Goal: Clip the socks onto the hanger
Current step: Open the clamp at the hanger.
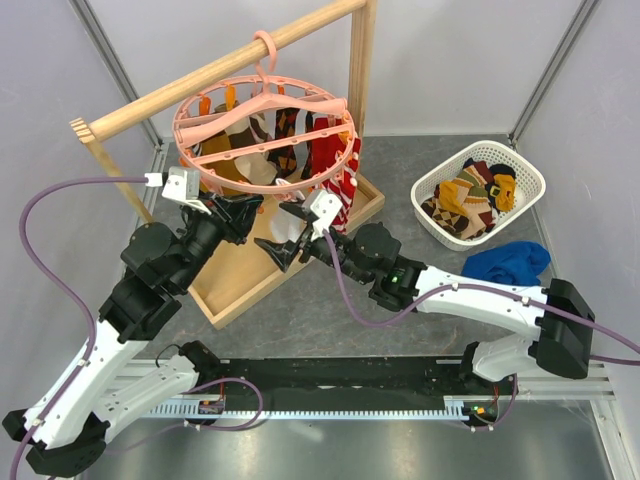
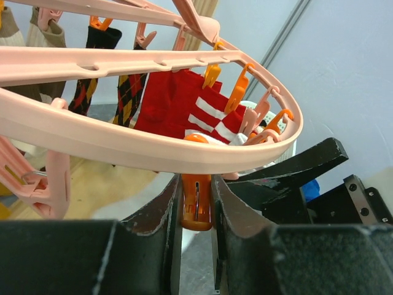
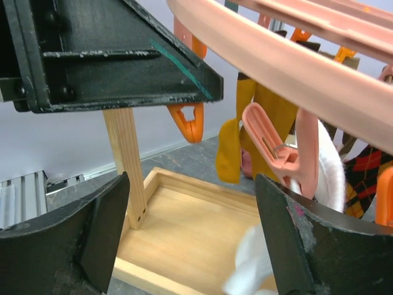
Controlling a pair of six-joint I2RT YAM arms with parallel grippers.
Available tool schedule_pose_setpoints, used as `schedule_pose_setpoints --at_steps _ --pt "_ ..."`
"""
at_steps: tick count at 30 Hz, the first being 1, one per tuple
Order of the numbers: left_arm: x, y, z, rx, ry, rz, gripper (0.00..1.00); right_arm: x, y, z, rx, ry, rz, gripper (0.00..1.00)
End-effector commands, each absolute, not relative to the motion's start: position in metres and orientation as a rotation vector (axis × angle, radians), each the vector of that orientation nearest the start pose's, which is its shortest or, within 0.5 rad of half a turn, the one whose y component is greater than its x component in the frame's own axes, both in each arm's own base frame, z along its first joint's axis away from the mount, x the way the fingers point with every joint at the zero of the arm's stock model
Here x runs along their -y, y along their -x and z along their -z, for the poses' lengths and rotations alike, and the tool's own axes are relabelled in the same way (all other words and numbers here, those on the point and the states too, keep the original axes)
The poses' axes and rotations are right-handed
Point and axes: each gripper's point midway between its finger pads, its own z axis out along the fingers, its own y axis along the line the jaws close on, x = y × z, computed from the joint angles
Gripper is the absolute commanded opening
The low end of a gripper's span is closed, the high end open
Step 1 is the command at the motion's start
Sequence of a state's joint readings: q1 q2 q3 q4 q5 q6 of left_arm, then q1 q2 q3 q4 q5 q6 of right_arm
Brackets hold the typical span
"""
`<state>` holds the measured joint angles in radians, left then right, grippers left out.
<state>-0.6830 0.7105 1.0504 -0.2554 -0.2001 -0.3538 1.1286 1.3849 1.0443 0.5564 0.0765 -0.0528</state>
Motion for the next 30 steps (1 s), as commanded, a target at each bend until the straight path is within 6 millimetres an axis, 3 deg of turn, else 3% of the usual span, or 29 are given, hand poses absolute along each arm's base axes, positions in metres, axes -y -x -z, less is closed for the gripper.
schedule_pose_setpoints --at_steps 1,13,19,30 --pt "0.166 -0.23 -0.411 -1.514 -0.031 0.756 0.1 -0.427 -0.214 -0.401 -1.08 0.712 -0.879 0.87" --pt "0.177 -0.215 -0.42 -1.464 -0.165 0.808 0.15 -0.423 -0.219 -0.406 -1.09 0.743 -0.948 0.66" --pt "0.18 -0.213 -0.424 -1.391 -0.257 0.771 0.15 -0.418 -0.22 -0.409 -1.145 0.796 -1.031 0.64" --pt "0.215 -0.21 -0.423 -1.286 -0.524 0.785 0.15 -0.41 -0.223 -0.41 -1.212 0.892 -1.161 0.62"
